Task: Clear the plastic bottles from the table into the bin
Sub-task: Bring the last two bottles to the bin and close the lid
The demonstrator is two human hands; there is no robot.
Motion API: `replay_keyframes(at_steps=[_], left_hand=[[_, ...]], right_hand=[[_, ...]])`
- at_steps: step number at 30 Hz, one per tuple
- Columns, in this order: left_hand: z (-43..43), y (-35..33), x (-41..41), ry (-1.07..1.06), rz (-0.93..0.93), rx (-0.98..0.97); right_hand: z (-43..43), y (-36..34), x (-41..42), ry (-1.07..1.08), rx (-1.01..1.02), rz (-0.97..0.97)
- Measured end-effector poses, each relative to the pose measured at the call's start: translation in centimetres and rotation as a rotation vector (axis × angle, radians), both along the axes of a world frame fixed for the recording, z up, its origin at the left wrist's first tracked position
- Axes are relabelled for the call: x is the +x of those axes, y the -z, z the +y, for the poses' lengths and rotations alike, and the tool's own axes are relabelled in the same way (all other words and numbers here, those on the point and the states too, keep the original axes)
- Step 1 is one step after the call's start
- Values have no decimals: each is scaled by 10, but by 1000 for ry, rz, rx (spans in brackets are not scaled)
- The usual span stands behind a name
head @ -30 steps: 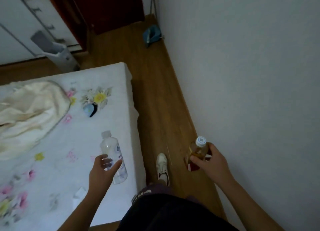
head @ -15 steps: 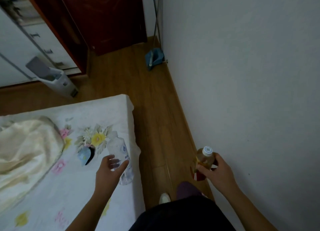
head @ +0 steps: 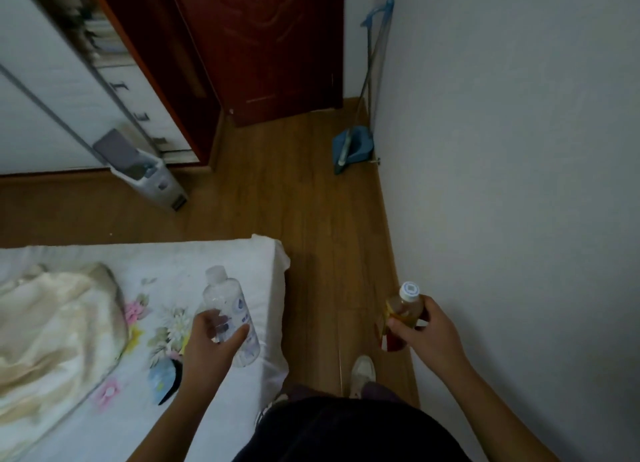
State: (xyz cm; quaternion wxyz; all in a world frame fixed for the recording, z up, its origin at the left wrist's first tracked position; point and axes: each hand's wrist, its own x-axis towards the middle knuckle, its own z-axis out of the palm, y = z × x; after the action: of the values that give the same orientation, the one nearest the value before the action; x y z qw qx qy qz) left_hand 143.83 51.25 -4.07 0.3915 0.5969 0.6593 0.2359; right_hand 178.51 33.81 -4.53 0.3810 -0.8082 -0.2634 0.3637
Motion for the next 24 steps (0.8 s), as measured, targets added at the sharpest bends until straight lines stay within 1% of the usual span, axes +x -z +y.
replay_keyframes(at_steps=[7, 11, 15, 18, 21, 24], left_hand=[[68, 1, -3, -230, 67, -45], [128, 19, 11, -298, 62, -83], [210, 31, 45, -241, 55, -103], [281, 27, 82, -138, 42, -98], [356, 15, 122, -15, 18, -79], [424, -2, 161, 61, -47, -73]], right_hand=[[171, -22, 43, -213, 30, 31], [256, -19, 66, -256, 30, 40], [322, -10, 94, -229, -28, 14], [362, -9, 118, -183, -81, -11], [398, -10, 143, -120, -80, -21], [433, -11, 167, -54, -66, -26]])
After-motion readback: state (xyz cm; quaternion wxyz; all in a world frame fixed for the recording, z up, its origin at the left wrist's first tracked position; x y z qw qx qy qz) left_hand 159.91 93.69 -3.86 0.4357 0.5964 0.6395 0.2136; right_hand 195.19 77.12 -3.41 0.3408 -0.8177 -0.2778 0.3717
